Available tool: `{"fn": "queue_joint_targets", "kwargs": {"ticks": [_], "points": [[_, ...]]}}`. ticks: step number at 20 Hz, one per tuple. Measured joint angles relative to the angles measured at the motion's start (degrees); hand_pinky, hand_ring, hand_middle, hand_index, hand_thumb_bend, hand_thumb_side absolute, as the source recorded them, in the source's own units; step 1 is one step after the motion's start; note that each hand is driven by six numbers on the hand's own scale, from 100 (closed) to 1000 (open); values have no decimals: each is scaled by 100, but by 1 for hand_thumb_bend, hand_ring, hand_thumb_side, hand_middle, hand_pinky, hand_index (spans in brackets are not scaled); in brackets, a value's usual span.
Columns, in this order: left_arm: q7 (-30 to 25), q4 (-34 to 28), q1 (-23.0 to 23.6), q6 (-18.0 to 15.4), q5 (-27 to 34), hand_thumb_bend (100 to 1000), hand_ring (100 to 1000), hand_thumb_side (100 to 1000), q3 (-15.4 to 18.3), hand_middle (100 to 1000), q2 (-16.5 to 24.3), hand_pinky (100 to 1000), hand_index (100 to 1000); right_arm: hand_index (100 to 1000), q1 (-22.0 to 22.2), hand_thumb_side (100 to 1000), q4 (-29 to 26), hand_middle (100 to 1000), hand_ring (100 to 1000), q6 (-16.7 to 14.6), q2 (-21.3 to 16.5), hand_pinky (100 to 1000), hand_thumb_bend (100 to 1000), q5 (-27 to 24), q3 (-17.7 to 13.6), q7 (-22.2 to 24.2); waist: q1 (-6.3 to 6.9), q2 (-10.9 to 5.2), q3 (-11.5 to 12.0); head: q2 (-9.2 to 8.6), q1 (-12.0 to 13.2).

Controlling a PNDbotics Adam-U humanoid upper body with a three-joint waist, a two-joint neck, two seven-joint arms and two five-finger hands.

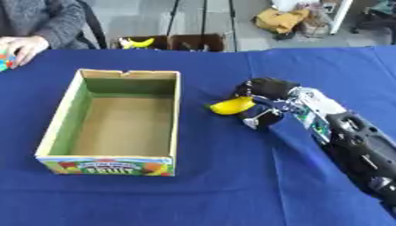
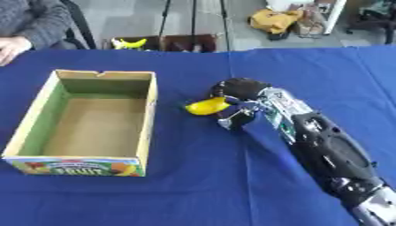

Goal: Pick up objects on the table and place them in the box.

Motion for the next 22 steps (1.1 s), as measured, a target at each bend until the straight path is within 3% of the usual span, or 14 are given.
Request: {"fn": "queue_joint_targets", "kwargs": {"ticks": [10,22], "points": [[13,0,-1,14,0,133,575,1000,2,594,0,578,755,715,1,255,0,626,665,-46,13,806,100,54,-5,-127,-12,-22,-31,-14,17],[43,0,4,43,6,135,575,1000,8,593,11,578,754,718,-51,230,-727,628,675,123,-201,812,100,-687,45,181,-64,-176,-129,-14,127]]}}
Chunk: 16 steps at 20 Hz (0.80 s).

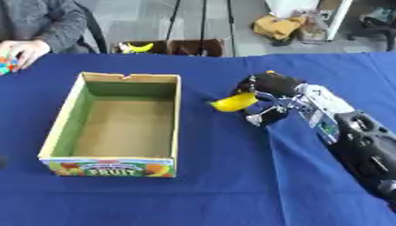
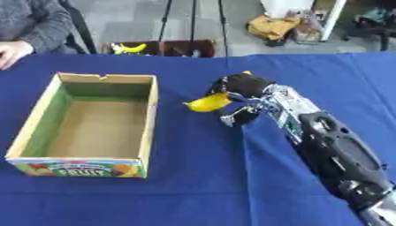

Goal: Pick up objects on the table and place them in the box.

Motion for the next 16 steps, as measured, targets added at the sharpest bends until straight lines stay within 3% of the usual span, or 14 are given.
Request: {"fn": "queue_joint_targets", "kwargs": {"ticks": [10,16], "points": [[2,-10,12,1,101,134,576,1000,-3,593,128,579,754,720,-393,212,-933,633,680,-28,-77,817,100,-574,189,246,-70,-202,105,20,19],[-94,-82,-8,-38,246,134,575,1000,-80,593,149,579,753,722,-583,211,-1036,630,675,-85,174,813,100,-792,401,529,-36,-265,393,29,-103]]}}
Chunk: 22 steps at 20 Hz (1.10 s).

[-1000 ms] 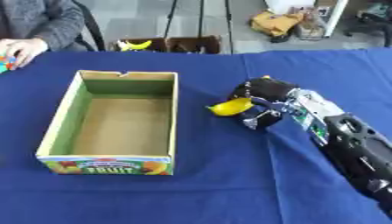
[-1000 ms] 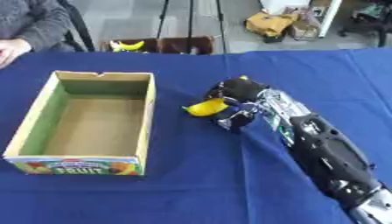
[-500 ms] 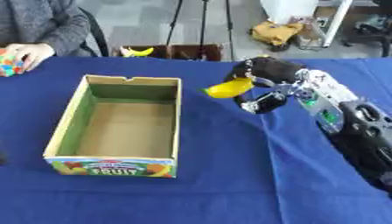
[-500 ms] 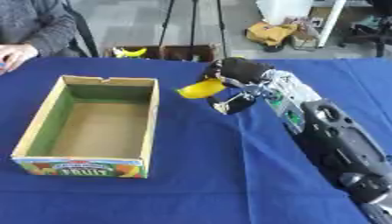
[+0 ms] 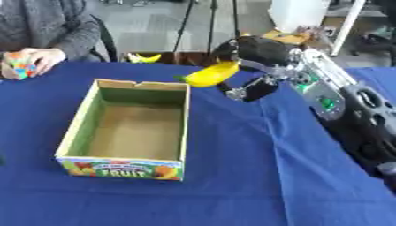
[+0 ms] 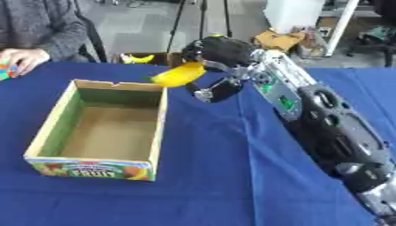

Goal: Pick up objects on the table and place them in the box.

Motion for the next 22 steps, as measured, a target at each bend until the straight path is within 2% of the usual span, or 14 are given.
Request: {"fn": "queue_joint_targets", "kwargs": {"ticks": [12,16,22], "points": [[-258,-107,-205,-17,337,138,575,1000,-207,593,-100,579,753,725,-85,211,622,625,666,-174,625,804,100,-46,309,463,137,49,592,46,-439],[-308,-134,-245,-12,389,135,575,1000,-243,593,-131,578,753,727,-99,213,811,628,670,-278,822,805,100,-35,411,568,155,79,706,46,-553],[-357,-138,-290,8,435,137,575,1000,-277,592,-166,578,752,747,-114,221,1014,656,689,-469,1074,805,100,76,565,696,152,114,751,45,-641]]}}
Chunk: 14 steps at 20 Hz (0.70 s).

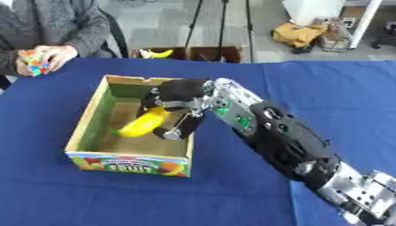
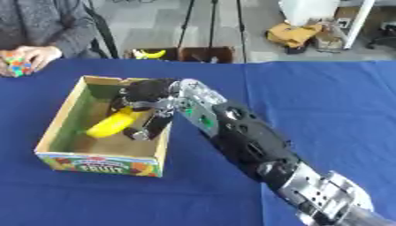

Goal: Pick up objects on the table and place them in the box.

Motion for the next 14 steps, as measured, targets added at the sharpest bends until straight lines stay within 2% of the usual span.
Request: {"fn": "queue_joint_targets", "kwargs": {"ticks": [1,2,5,6,8,14], "points": [[-6,-1,-13,3,10,137,575,1000,0,592,-5,578,752,753,0,222,31,664,695,-32,31,806,100,29,22,21,-6,8,9,0,-5],[-13,-2,-16,7,16,138,574,1000,-1,592,-20,578,752,805,0,229,62,729,741,-63,64,815,100,49,45,36,-13,16,10,0,-11],[-23,-2,-19,15,20,138,574,1000,-4,592,-44,578,752,873,0,243,121,828,816,-149,134,845,100,109,82,71,-28,28,11,-1,-16],[-27,-2,-21,20,21,138,574,1000,-4,592,-44,578,752,892,0,324,121,863,846,-176,149,860,100,129,85,73,-28,28,11,-2,-16],[-35,-2,-29,28,22,139,574,1000,-7,592,-44,578,752,906,0,374,118,887,867,-223,151,866,100,155,110,51,-30,28,11,-2,-15],[-44,-2,-38,37,22,139,574,1000,-34,592,-45,577,752,933,0,438,15,926,896,-307,151,881,100,204,150,-54,-33,29,-24,-4,-14]]}}
